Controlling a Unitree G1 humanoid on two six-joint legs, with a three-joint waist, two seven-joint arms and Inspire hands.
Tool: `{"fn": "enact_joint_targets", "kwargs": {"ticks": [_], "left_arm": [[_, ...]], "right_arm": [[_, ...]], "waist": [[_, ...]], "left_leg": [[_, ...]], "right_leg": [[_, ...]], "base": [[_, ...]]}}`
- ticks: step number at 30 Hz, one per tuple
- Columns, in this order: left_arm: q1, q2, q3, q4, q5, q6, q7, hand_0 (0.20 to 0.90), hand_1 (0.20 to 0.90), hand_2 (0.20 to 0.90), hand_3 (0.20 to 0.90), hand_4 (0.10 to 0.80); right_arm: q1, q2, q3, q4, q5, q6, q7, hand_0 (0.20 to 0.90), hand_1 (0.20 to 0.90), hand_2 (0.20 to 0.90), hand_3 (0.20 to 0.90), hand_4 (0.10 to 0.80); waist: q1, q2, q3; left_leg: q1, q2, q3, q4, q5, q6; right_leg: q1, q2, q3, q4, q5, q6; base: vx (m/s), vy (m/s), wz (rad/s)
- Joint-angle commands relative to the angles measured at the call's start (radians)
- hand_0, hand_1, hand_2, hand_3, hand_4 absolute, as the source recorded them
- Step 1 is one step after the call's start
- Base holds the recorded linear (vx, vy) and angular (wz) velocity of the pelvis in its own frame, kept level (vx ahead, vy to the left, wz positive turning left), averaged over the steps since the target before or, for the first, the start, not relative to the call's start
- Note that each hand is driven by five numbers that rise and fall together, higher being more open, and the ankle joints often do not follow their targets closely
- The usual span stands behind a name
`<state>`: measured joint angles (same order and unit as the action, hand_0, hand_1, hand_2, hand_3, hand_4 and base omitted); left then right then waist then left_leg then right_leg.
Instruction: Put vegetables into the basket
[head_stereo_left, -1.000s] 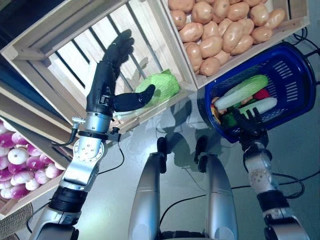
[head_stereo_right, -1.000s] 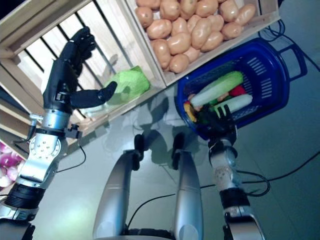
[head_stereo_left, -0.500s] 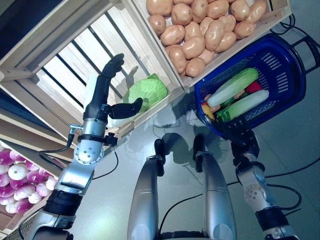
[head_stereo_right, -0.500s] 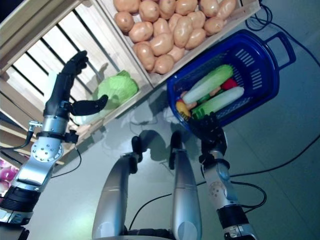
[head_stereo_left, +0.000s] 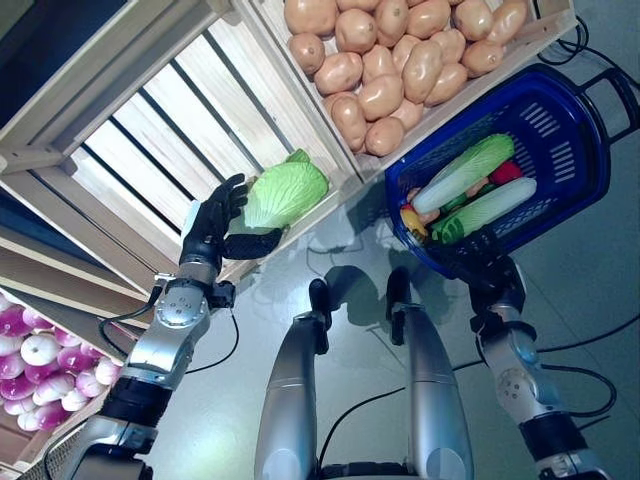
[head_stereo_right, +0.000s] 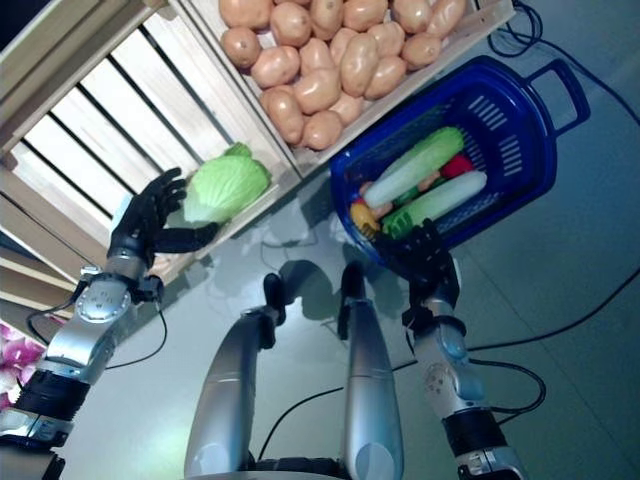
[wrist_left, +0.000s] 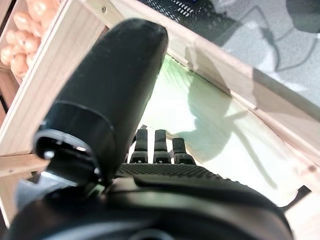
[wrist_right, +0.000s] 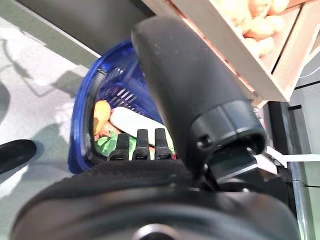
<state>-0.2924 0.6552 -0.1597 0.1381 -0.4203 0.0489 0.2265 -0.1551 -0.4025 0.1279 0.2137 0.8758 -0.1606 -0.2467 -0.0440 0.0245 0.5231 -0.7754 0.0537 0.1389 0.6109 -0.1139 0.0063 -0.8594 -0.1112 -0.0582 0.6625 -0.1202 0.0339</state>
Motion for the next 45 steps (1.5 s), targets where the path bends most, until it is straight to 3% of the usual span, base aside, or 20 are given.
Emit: {"fn": "enact_joint_targets", "kwargs": {"ticks": [1, 21, 34, 45], "left_arm": [[0.007, 0.013, 0.046, 0.014, -0.023, 0.001, 0.065, 0.9, 0.9, 0.9, 0.9, 0.8], [0.062, 0.0, 0.098, 0.047, 0.244, 0.04, 0.265, 0.9, 0.9, 0.9, 0.9, 0.8], [0.183, -0.026, 0.168, -0.135, 0.355, -0.023, 0.302, 0.9, 0.9, 0.9, 0.9, 0.8], [0.096, -0.01, 0.13, -0.145, 0.425, -0.055, 0.338, 0.9, 0.9, 0.9, 0.9, 0.8]], "right_arm": [[0.01, -0.054, -0.038, -0.157, 0.051, -0.082, 0.066, 0.9, 0.9, 0.9, 0.9, 0.8], [0.036, -0.054, -0.039, -0.225, 0.015, -0.1, 0.045, 0.9, 0.9, 0.9, 0.9, 0.8], [0.108, -0.044, -0.048, -0.266, 0.0, -0.145, 0.049, 0.9, 0.9, 0.9, 0.9, 0.8], [0.075, -0.027, -0.022, -0.252, -0.002, -0.145, 0.037, 0.9, 0.9, 0.9, 0.9, 0.8]], "waist": [[-0.028, 0.027, -0.003], [-0.017, 0.027, -0.003], [0.01, 0.047, -0.003], [0.001, 0.024, -0.003]], "left_leg": [[-0.004, 0.001, 0.013, -0.037, 0.033, -0.009], [-0.013, 0.001, 0.01, -0.034, 0.029, -0.009], [-0.014, -0.012, 0.004, -0.045, 0.026, -0.011], [-0.02, 0.0, 0.0, -0.037, 0.027, -0.009]], "right_leg": [[0.08, -0.002, -0.044, -0.059, 0.016, -0.003], [0.07, -0.008, -0.049, -0.051, 0.004, -0.008], [0.065, -0.02, -0.062, -0.05, -0.007, -0.011], [0.063, -0.013, -0.064, -0.04, 0.0, -0.006]], "base": [[0.0, 0.0, 0.0], [0.0, 0.0, 0.0], [-0.002, -0.007, 0.01], [-0.002, -0.011, 0.03]]}}
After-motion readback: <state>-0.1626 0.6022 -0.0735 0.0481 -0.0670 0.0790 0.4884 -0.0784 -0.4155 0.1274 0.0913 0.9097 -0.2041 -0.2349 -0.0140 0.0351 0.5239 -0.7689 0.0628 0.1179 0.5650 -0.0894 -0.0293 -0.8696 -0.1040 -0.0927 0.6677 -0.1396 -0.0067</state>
